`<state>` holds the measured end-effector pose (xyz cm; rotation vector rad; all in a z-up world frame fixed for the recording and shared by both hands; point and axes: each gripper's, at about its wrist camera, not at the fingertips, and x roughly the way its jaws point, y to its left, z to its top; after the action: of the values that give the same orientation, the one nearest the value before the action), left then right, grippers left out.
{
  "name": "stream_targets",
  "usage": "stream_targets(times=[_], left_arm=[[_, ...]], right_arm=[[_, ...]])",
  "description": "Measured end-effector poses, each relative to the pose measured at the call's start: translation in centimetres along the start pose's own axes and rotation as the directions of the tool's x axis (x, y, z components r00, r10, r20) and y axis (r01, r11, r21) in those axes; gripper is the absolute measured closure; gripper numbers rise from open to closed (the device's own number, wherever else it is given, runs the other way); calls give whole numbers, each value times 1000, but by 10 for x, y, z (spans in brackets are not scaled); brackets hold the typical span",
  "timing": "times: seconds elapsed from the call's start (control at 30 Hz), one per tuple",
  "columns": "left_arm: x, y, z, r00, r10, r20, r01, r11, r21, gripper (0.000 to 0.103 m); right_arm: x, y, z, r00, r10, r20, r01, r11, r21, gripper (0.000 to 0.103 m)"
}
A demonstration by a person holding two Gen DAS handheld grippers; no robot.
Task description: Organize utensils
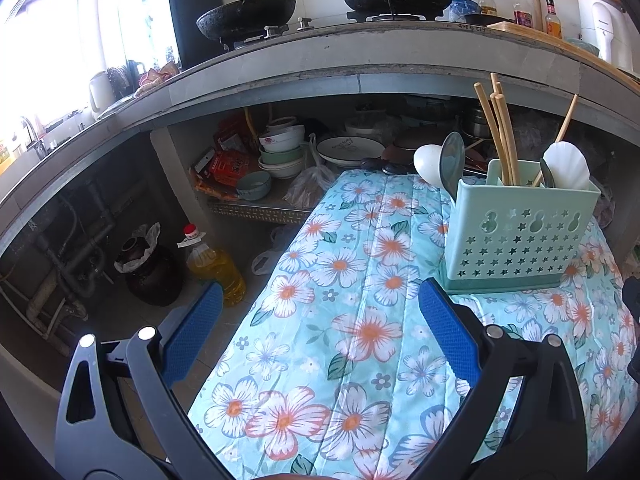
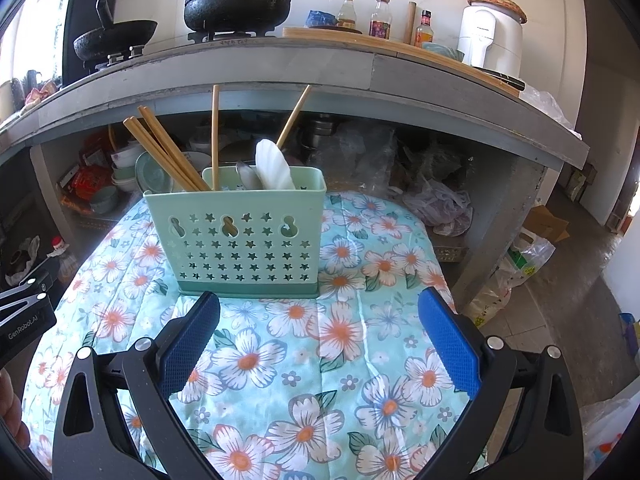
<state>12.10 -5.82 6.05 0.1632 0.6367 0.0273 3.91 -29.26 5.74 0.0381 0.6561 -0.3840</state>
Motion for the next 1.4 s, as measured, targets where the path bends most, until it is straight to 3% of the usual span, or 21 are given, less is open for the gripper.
stream_targets(times=[1.4], left_arm=[[-3,-4,2,1000,-29,-6,29,1000,-3,8]], right_arm=[[1,0,-1,1000,4,-5,-4,1000,-2,6]])
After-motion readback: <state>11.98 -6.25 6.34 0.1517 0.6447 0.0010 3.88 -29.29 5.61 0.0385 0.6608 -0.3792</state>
